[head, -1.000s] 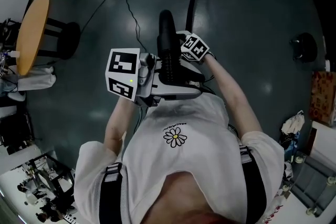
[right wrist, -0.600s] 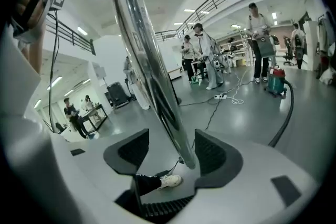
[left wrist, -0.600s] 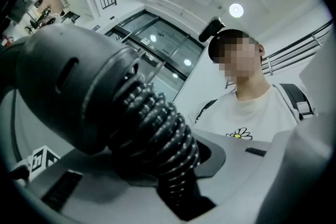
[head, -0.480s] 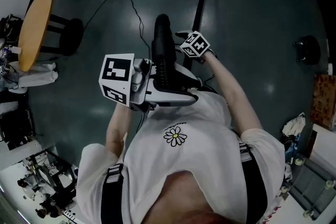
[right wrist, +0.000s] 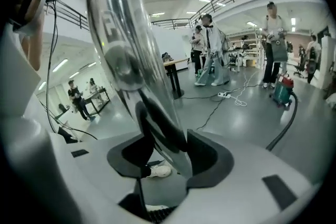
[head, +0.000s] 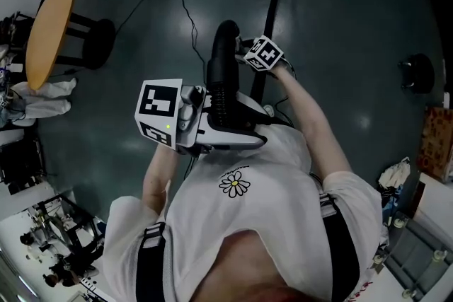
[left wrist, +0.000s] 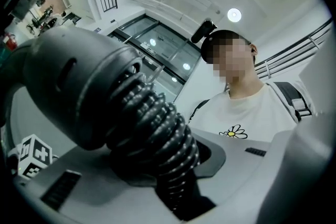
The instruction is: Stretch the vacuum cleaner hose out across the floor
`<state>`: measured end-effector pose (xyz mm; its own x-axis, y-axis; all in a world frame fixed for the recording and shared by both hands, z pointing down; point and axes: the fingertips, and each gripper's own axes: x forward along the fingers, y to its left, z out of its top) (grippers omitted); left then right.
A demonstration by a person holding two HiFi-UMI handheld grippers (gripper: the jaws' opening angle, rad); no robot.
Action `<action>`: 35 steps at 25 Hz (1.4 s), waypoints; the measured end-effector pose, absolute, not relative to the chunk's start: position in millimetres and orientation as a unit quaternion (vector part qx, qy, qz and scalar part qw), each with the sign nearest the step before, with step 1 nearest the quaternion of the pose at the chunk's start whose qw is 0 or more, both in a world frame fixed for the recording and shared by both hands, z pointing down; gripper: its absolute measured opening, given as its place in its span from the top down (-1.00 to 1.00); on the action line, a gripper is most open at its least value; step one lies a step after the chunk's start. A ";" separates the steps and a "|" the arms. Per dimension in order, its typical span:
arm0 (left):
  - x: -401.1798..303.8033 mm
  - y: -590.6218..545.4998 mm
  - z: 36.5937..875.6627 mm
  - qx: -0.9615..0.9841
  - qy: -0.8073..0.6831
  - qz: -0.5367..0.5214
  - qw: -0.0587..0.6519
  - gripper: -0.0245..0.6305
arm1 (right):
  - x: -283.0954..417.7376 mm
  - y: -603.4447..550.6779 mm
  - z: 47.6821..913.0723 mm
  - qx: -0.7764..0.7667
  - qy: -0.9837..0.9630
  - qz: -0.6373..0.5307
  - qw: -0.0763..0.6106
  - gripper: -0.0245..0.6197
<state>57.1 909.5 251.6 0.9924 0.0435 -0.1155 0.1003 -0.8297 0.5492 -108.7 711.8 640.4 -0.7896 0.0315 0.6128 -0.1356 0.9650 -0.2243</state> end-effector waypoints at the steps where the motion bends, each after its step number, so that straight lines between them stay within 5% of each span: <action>1: 56.5 906.1 251.6 0.956 0.026 -0.058 0.288 0.57 | -104.3 701.0 637.1 0.044 -0.938 0.115 0.325 0.26; 9: 67.2 893.2 295.9 0.970 -0.042 0.041 0.237 0.57 | -39.9 540.5 532.5 0.234 -0.902 -0.082 0.353 0.31; 13: 82.9 900.7 348.4 0.975 -0.080 0.147 0.144 0.57 | -6.5 474.5 374.0 0.346 -0.860 -0.238 0.289 0.31; 17: 84.1 849.5 337.7 0.974 -0.189 0.129 0.004 0.57 | 27.0 461.0 171.3 0.417 -0.761 -0.444 0.226 0.31; 21: 87.2 828.7 291.4 0.971 -0.200 0.111 -0.065 0.57 | 48.6 482.8 55.1 0.444 -0.681 -0.547 0.202 0.31; 35: 93.6 810.6 255.4 0.986 -0.097 0.110 -0.077 0.57 | 82.6 549.5 -77.6 0.500 -0.520 -0.670 0.175 0.31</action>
<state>93.6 810.6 255.4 0.9571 -0.2084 0.2013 -0.1744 -0.9692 -0.1741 82.6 549.5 -77.6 -0.4390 -0.7548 -0.4875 -0.2849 -0.3976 0.8722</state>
